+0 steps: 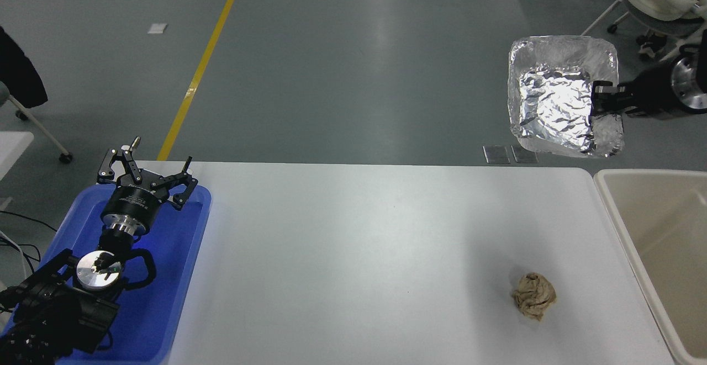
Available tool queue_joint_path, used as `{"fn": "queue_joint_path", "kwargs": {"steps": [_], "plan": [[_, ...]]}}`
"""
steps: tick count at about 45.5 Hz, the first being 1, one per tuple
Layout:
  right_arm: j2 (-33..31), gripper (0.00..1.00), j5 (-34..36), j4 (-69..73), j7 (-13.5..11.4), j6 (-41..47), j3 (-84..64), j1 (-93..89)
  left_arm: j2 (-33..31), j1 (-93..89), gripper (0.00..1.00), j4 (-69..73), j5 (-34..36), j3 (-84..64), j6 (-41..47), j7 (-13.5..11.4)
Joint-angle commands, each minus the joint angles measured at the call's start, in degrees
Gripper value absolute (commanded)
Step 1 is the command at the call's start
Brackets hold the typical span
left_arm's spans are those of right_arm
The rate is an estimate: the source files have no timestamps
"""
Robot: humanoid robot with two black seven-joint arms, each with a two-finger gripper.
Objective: Pick up foil plate and place in dustbin
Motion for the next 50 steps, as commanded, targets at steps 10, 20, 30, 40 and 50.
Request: {"fn": "queue_joint_path", "kwargs": {"steps": [10,20,30,40,50], "plan": [[-3.2,0.0,1.2,-22.9,-0.1,-4.9,0.8,-22.6,0.0,0.0,1.0,0.0,0.0,0.0,0.0,0.0],[-3.1,0.0,4.8,-32.8,-0.1,-7.6,4.8,-35.5,0.0,0.0,1.0,-0.1,0.0,0.0,-0.1,-0.1],[-2.5,0.0,5.4,-43.1,-0.1,-9.6,10.7,-49.1,0.0,-0.1,1.0,0.0,0.0,0.0,-0.1,0.0],[-1.4,0.0,5.3,-47.7,-0.1,-11.7,20.1,-58.8,0.0,0.0,1.0,-0.1,0.0,0.0,-0.1,-0.1],[-0.2,0.0,5.4,-47.7,-0.1,-17.7,25.4,-64.4,0.0,0.0,1.0,0.0,0.0,0.0,-0.1,-0.1]]}}
